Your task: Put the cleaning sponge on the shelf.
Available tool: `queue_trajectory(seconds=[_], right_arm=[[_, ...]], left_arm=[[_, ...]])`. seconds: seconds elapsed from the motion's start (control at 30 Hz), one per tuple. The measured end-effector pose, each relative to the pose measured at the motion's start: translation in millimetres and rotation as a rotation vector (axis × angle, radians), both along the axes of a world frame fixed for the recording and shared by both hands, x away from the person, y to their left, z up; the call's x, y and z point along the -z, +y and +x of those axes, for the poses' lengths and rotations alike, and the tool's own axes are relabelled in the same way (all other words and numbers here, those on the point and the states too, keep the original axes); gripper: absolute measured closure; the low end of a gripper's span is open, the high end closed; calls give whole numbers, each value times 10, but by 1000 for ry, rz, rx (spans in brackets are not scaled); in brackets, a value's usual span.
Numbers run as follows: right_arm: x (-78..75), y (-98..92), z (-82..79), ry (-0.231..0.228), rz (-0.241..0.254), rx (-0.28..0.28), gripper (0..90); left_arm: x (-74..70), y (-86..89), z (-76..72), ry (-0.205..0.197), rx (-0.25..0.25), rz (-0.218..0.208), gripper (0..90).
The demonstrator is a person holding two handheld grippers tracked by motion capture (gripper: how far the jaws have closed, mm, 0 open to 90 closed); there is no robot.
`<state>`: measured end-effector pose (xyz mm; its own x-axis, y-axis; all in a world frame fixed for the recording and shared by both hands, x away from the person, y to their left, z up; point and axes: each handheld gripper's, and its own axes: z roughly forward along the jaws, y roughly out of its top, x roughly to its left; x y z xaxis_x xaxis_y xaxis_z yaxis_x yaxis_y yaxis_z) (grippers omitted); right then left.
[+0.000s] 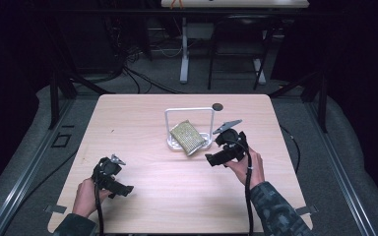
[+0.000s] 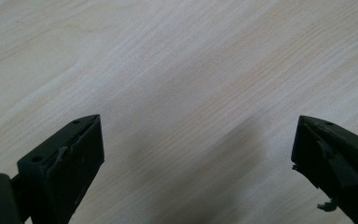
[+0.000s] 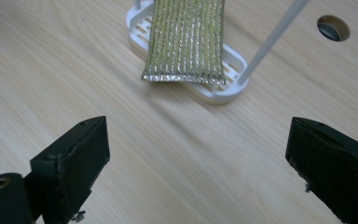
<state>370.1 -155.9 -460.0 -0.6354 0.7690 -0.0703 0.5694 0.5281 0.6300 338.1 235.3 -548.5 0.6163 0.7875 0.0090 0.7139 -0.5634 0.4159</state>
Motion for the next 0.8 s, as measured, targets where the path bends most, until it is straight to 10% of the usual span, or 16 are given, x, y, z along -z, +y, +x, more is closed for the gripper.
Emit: queue_trajectory(seconds=[0.8], right_arm=[[358,-890,-402,72,17,143,24]], left_arm=[[13,-22,-1,8,7,8,26]])
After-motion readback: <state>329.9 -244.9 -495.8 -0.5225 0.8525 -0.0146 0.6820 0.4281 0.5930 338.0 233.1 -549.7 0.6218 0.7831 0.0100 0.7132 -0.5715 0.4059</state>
